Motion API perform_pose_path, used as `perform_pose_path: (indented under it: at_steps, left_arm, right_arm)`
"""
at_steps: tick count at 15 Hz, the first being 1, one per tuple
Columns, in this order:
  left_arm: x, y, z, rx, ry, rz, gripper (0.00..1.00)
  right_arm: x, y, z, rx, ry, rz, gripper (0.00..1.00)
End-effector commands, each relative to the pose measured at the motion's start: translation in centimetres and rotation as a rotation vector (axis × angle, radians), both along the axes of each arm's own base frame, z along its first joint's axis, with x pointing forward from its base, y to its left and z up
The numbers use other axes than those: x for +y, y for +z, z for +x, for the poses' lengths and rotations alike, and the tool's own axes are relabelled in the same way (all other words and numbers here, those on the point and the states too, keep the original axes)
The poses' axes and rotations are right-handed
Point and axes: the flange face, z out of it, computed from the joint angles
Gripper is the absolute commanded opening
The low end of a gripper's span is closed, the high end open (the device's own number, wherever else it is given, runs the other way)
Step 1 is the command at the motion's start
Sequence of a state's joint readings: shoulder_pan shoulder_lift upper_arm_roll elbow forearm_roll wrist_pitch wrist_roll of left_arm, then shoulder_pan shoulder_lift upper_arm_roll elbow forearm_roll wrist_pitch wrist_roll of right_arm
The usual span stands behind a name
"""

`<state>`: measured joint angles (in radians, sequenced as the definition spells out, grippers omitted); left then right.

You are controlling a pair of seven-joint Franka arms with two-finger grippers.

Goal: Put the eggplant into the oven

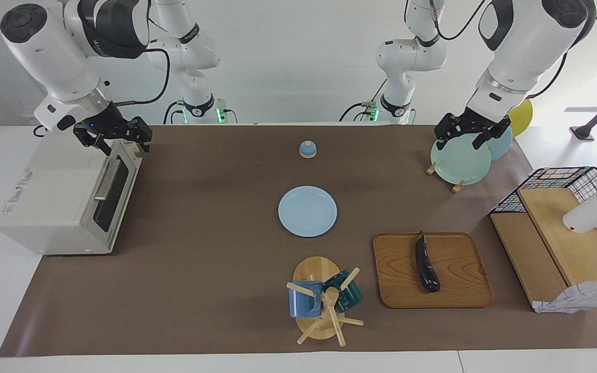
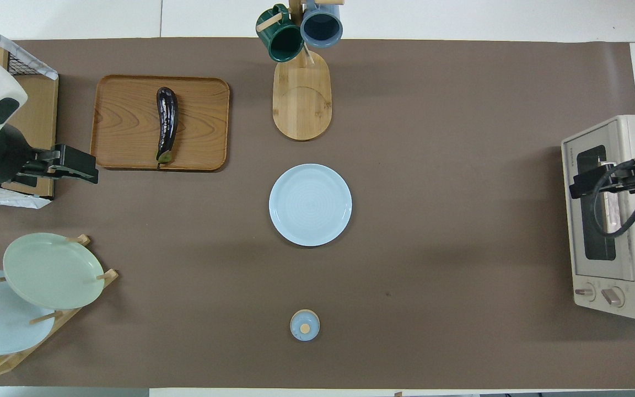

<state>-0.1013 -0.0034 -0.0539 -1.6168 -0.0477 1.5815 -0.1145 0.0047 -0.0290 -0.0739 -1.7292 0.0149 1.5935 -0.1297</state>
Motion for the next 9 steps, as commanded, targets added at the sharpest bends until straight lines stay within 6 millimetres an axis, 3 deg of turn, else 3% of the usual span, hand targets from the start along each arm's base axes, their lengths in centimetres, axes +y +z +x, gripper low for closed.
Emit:
perform_pose_path:
  at_steps: [1,6,9]
  left_arm:
    - [-0.2,0.4,-0.1,-0.052,0.012,0.004,1.00]
    - [-0.1,-2.0,2.6,-0.079,0.022,-0.017,1.00]
    - [-0.1,-6.9,6.5,-0.064,0.029,-0.020,1.00]
  right_arm:
    - [-0.3,0.3,0.0,-0.014,-0.021,0.012,1.00]
    - [-0.4,0.3,0.0,-0.015,-0.023,0.012,1.00]
    - [-0.5,0.3,0.0,-0.017,-0.024,0.010,1.00]
